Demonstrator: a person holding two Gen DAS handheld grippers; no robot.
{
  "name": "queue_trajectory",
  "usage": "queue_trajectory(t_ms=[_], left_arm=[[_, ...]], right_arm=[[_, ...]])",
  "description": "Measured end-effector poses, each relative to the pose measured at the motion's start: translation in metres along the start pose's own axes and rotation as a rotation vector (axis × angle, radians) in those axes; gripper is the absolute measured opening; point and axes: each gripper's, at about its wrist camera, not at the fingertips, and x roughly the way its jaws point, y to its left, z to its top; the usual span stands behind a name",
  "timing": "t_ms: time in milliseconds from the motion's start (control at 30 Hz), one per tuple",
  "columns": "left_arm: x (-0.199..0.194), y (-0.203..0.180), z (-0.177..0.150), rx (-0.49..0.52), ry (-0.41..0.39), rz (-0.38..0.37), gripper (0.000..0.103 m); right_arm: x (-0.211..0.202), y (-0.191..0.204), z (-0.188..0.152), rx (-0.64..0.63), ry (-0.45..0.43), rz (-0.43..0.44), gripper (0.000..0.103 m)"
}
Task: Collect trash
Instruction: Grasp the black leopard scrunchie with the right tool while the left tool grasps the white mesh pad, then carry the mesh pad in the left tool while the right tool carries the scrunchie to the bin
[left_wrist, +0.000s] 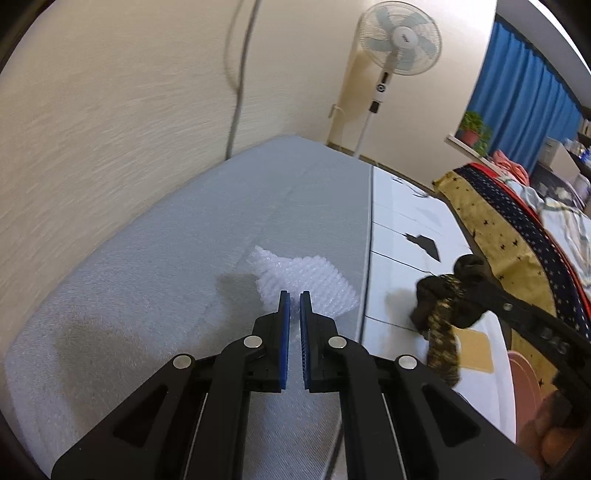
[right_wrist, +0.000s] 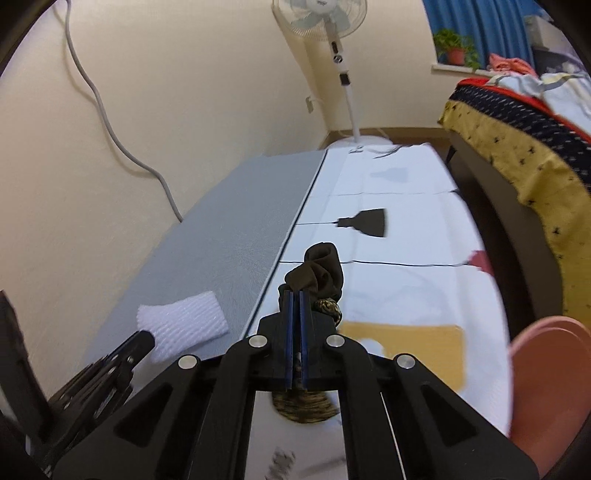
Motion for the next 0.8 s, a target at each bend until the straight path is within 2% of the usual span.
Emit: queue_trajectory(t_ms=[233, 567, 800], left_arm=[[-0.026, -0.015, -0.006, 0.064, -0.021, -0.042, 0.005], [-0.062, -0.044, -0.019, 0.156, -0.042, -0.116, 0.005], [-0.079, -0.069, -0.029, 0.212, -0.050, -0.169, 0.005]], right_arm=[[-0.058, -0.018, -0.017, 0.050, -0.048, -0.035, 0.003], [-0.137, -0.033, -0.040, 0.090, -0.143, -0.142, 0.003], [-0.175, -0.058, -0.066, 0.134, -0.184, -0.199, 0.003]])
